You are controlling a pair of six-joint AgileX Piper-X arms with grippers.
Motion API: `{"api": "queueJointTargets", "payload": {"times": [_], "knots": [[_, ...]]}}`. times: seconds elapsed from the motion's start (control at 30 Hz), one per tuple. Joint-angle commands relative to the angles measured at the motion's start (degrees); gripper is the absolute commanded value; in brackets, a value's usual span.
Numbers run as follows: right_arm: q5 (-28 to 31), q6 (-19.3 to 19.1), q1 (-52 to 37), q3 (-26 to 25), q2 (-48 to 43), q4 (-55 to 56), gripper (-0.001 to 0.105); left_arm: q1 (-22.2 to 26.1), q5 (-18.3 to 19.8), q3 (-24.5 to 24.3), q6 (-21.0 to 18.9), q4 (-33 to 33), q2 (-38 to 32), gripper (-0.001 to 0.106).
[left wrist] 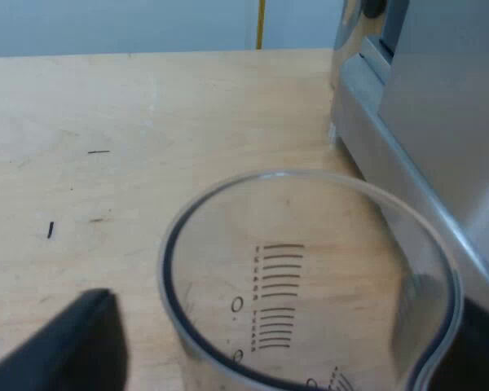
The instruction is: Pour the beans into the coffee machine
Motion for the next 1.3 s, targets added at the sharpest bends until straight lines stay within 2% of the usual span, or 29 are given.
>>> {"api": "queueJointTargets", "payload": {"times": [0.03,0.13,0.2,0.37,0.53,0.7,0.8,0.9,0.97,1.1,1.3], "knots": [[0.00,-0.20,0.02,-0.71,-0.24,-0.78,0.062,-0.25,-0.54,-0.42,-0.60,-0.61,-0.01,0.048],[1.17,-0.20,0.02,-0.71,-0.24,-0.78,0.062,-0.25,-0.11,-0.42,-0.60,-0.61,-0.01,0.037],[1.32,-0.20,0.02,-0.71,-0.24,-0.78,0.062,-0.25,0.57,-0.42,-0.60,-0.61,-0.01,0.034],[1.31,-0.20,0.02,-0.71,-0.24,-0.78,0.062,-0.25,7.81,-0.42,-0.73,-0.99,-0.36,0.034],[1.31,-0.20,0.02,-0.71,-0.24,-0.78,0.062,-0.05,8.00,-0.42,-1.63,-0.87,-3.48,0.034],[1.31,-0.20,0.02,-0.71,-0.24,-0.78,0.062,-0.03,5.44,-0.15,-1.63,1.53,-9.03,0.034],[1.31,-0.20,0.02,-0.71,-0.24,-0.78,0.062,-0.03,5.17,-0.18,-1.63,7.13,-13.68,0.034],[1.31,-0.20,0.02,-0.71,-0.24,-0.78,0.062,-0.03,3.55,-0.18,-1.47,13.24,-18.89,0.034],[1.31,-0.20,0.02,-0.71,-0.24,-0.78,0.062,-0.03,1.20,-0.18,-0.76,17.62,-23.43,0.034],[1.31,-0.20,0.02,-0.71,-0.24,-0.78,0.062,-0.03,-0.18,-0.18,-0.11,21.48,-30.40,0.034],[1.31,-0.20,0.02,-0.71,-0.24,-0.87,0.062,-0.03,-4.55,-0.30,1.17,30.35,-42.51,0.034]]}}
